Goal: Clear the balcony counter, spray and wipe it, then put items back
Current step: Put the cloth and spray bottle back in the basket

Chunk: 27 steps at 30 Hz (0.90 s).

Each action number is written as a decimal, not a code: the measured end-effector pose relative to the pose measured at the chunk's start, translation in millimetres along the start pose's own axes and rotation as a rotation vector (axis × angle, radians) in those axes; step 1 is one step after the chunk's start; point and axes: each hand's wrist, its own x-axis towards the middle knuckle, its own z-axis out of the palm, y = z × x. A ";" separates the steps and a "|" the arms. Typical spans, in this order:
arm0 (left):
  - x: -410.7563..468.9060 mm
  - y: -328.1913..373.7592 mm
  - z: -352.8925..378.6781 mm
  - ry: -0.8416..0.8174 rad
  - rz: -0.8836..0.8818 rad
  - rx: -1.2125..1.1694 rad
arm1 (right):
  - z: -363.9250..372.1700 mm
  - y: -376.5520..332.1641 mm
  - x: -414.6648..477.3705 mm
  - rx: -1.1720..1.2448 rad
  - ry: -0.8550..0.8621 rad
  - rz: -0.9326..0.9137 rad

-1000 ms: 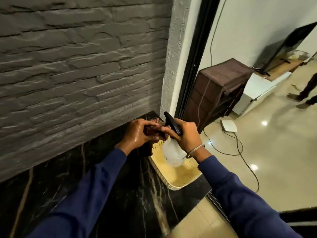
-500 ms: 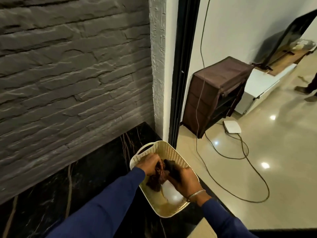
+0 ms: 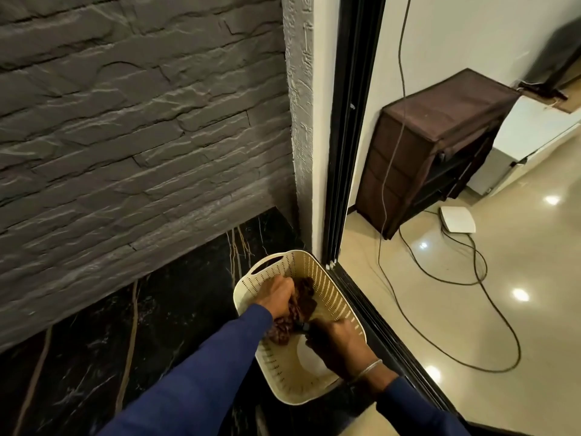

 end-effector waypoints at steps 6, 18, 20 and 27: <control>-4.3 -1.8 4.2 -0.014 0.016 0.022 | -4.4 -1.3 -2.6 -0.013 -0.057 -0.122; -28.2 -46.3 -41.2 0.550 -0.022 -0.069 | -48.0 15.4 17.8 -0.206 0.241 0.056; -17.5 -53.8 -39.8 0.420 -0.081 -0.108 | -45.1 18.1 14.4 -0.239 0.211 0.100; 11.4 -54.8 -33.7 0.173 -0.117 -0.317 | -42.3 18.0 -16.5 -0.256 0.046 0.291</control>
